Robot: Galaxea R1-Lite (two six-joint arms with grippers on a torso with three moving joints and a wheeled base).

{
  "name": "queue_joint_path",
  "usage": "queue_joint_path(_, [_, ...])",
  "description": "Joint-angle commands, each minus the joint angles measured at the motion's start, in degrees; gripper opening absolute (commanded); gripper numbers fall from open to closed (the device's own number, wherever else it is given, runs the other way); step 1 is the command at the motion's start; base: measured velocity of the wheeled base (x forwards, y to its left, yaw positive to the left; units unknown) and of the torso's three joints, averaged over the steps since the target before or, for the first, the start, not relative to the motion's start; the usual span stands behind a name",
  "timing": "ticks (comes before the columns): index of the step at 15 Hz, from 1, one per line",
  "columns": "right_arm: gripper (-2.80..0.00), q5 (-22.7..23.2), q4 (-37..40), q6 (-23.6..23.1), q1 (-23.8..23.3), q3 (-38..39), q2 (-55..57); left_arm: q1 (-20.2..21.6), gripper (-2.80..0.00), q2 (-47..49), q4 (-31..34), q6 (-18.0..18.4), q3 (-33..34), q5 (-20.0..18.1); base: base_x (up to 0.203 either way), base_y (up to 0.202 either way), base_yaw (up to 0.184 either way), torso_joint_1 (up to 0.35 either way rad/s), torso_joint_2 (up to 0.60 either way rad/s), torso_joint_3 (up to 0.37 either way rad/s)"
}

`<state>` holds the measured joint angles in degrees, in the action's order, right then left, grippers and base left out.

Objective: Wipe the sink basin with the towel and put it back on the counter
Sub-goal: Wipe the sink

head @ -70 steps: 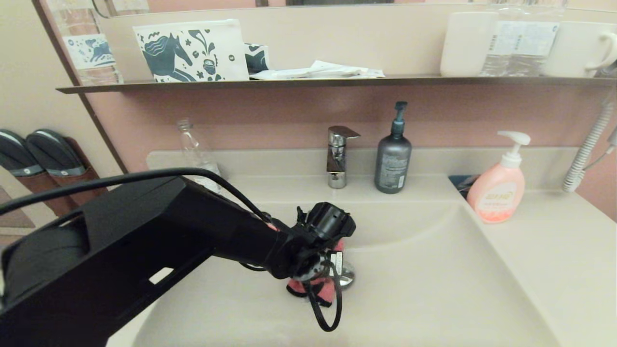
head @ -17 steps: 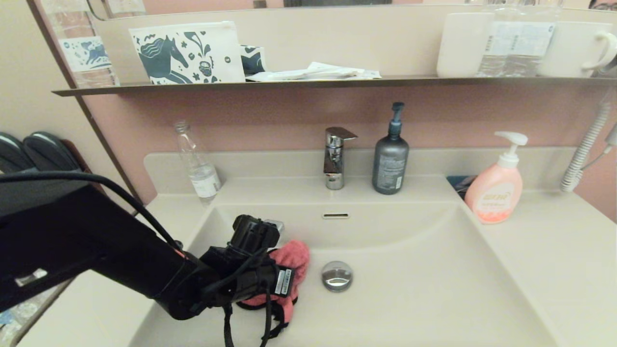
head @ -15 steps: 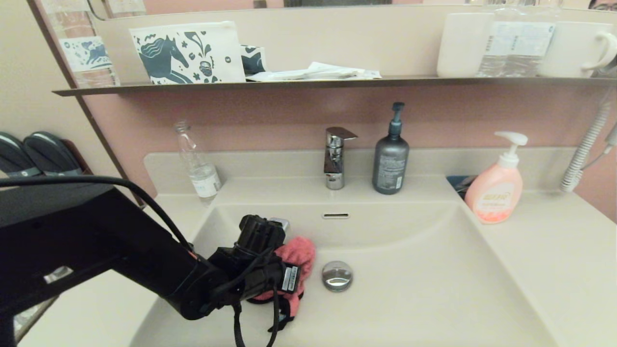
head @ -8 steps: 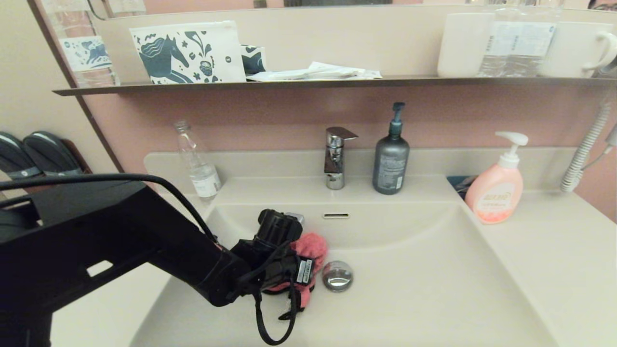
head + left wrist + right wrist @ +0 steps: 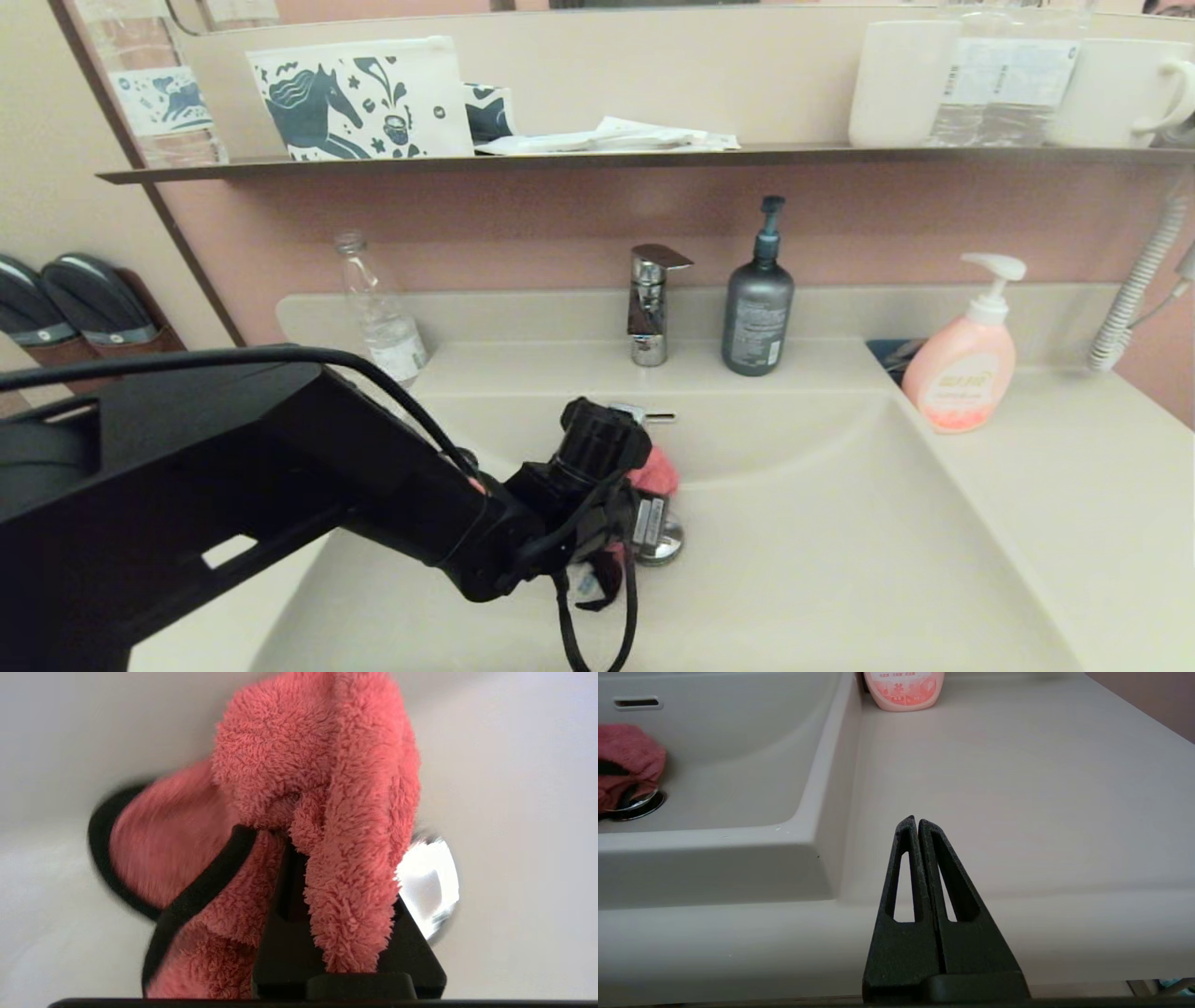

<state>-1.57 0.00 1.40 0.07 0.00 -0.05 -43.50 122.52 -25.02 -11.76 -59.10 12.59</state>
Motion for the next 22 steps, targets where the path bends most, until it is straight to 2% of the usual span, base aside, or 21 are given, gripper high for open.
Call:
queue_joint_path(1, [-2.8,-0.01,0.0,0.0,0.01,0.0,0.05,-1.85,-2.8,0.57,0.51,-0.16,-2.61,0.19,0.0,0.0,0.0,0.0,0.0,0.0])
queue_joint_path(8, [-2.8,-0.01,0.0,0.0,0.01,0.0,0.05,-3.94,-2.8,6.52,0.8,-0.3,-8.18,1.47,0.0,0.0,0.0,0.0,0.0,0.0])
queue_joint_path(13, [-2.8,-0.01,0.0,0.0,0.01,0.0,0.05,-5.83,-2.8,10.89,1.61,-1.67,-14.35,3.04,0.0,0.0,0.0,0.0,0.0,0.0])
queue_joint_path(19, [-2.8,-0.01,0.0,0.0,0.01,0.0,0.05,-11.94,-2.8,10.67,9.79,-6.07,-20.43,3.92,0.0,0.0,0.0,0.0,0.0,0.0])
queue_joint_path(22, [-2.8,-0.01,0.0,0.0,0.01,0.0,0.05,-14.37,-2.8,10.43,13.42,-6.53,-20.84,5.29,0.0,0.0,0.0,0.0,0.0,0.0])
